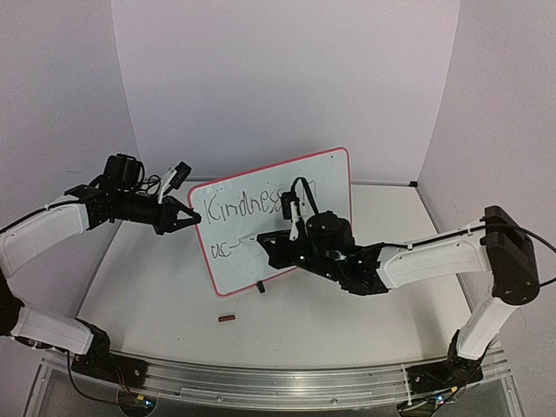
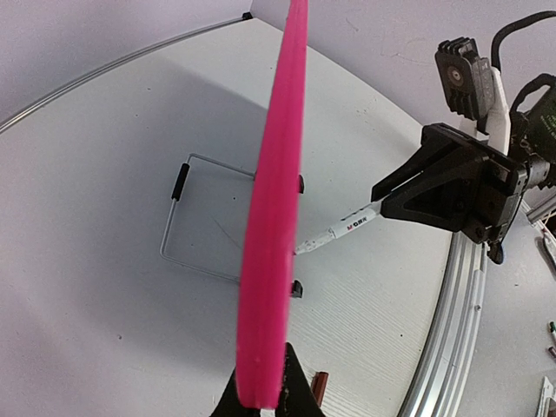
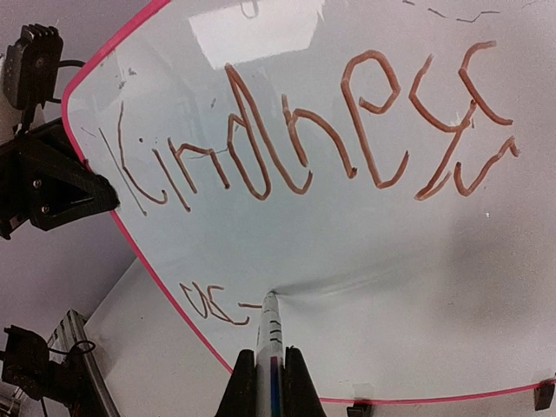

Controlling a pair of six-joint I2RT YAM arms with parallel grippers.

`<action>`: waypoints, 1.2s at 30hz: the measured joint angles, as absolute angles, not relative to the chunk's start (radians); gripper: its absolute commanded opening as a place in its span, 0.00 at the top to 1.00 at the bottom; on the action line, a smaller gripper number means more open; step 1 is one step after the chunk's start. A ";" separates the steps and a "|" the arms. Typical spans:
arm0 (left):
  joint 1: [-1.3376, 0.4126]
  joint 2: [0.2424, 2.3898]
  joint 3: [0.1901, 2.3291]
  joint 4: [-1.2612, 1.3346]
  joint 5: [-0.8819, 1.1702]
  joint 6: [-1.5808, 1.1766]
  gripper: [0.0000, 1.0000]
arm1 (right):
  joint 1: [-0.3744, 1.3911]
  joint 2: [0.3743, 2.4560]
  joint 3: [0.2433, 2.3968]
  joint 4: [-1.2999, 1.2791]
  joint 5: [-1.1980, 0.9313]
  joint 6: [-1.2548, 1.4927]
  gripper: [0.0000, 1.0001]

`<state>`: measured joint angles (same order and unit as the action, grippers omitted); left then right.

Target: Write a sentence on the whiteboard

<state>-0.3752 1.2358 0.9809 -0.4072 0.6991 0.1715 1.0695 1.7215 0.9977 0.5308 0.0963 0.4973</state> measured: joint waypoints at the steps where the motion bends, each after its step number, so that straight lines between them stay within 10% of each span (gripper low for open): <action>1: -0.375 1.236 0.981 -0.407 0.699 0.171 1.00 | 1.069 1.720 0.998 0.531 0.086 0.497 1.00; 36: -0.377 1.238 0.981 -0.402 0.697 0.165 1.00 | 1.026 1.752 1.031 0.558 -0.043 0.549 1.00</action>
<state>-0.3771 1.2377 0.9806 -0.4023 0.6968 0.1650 1.0260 1.7520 1.0310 0.5582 -0.0425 0.5486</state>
